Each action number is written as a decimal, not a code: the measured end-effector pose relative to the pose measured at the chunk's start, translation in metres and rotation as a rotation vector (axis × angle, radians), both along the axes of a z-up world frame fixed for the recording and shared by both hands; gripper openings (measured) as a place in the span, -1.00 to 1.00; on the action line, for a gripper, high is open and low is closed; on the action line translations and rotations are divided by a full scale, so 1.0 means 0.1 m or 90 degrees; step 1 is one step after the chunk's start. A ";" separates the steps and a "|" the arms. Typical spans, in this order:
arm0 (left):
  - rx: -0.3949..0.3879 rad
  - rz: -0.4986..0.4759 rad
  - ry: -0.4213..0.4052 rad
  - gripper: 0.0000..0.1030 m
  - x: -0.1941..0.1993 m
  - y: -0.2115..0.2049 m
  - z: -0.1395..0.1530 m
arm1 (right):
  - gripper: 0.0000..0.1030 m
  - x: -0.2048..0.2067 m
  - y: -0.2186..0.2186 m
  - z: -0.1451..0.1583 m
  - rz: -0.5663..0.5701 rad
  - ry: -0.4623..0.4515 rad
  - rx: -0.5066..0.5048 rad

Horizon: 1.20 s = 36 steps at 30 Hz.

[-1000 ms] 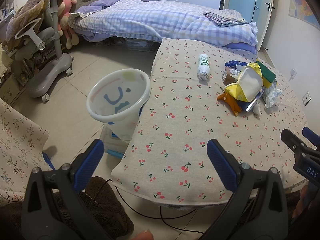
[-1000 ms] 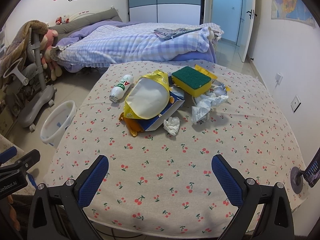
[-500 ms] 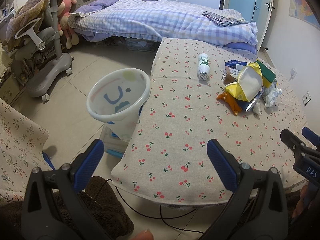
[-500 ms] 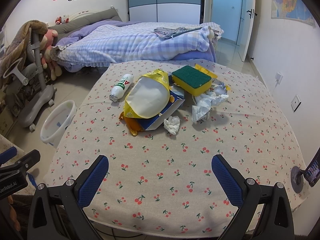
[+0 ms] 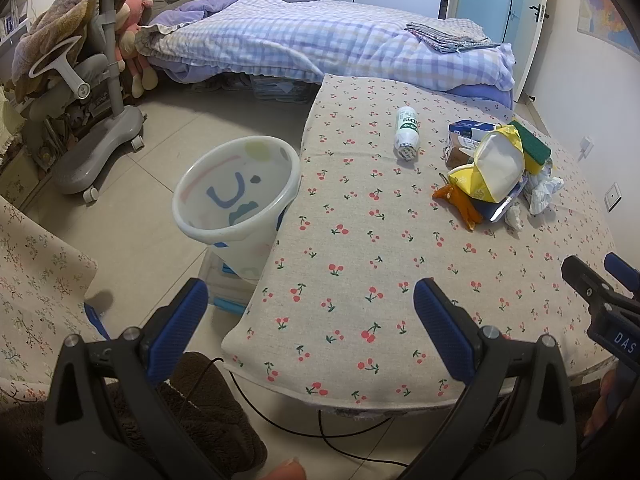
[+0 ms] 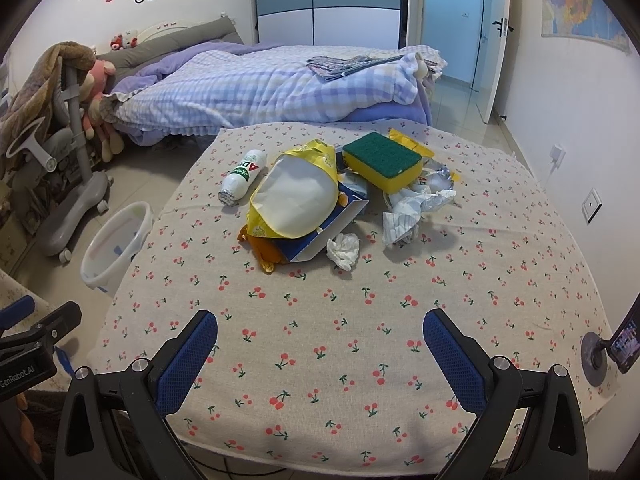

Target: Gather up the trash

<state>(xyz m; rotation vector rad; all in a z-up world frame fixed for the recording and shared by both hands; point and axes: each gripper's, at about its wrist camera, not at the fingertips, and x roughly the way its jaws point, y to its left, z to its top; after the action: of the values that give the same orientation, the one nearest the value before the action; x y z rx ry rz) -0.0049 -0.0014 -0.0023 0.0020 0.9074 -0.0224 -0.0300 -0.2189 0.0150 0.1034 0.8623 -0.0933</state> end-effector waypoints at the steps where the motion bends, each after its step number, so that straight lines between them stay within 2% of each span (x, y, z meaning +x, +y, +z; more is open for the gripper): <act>1: 0.000 0.000 0.000 0.99 0.00 0.00 0.00 | 1.00 0.00 0.00 0.00 0.000 -0.001 0.000; 14: -0.011 -0.009 0.007 0.99 0.00 -0.01 0.03 | 1.00 -0.03 -0.04 0.04 0.000 0.001 -0.001; 18: -0.053 -0.043 0.041 0.99 0.09 -0.02 0.08 | 1.00 0.01 -0.10 0.12 0.014 0.014 0.011; 22: -0.059 -0.080 0.059 0.99 0.22 -0.10 0.17 | 1.00 0.13 -0.24 0.30 0.020 0.026 -0.012; 25: -0.083 -0.111 0.091 0.99 0.40 -0.16 0.23 | 1.00 0.30 -0.44 0.36 0.013 0.053 0.006; 30: -0.077 -0.116 0.118 0.98 0.67 -0.21 0.29 | 1.00 0.68 -0.62 0.29 0.020 0.101 0.042; 34: -0.033 -0.094 0.133 0.98 0.91 -0.20 0.25 | 1.00 1.02 -0.60 0.16 0.035 0.134 0.107; 36: -0.033 -0.086 0.135 0.98 1.02 -0.15 0.19 | 1.00 1.19 -0.59 0.08 0.030 0.145 0.139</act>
<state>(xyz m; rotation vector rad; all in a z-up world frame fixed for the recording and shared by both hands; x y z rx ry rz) 0.0970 -0.0163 0.0165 0.0132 1.1179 -0.1746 0.0887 -0.2776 0.0226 0.2802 1.1001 0.0343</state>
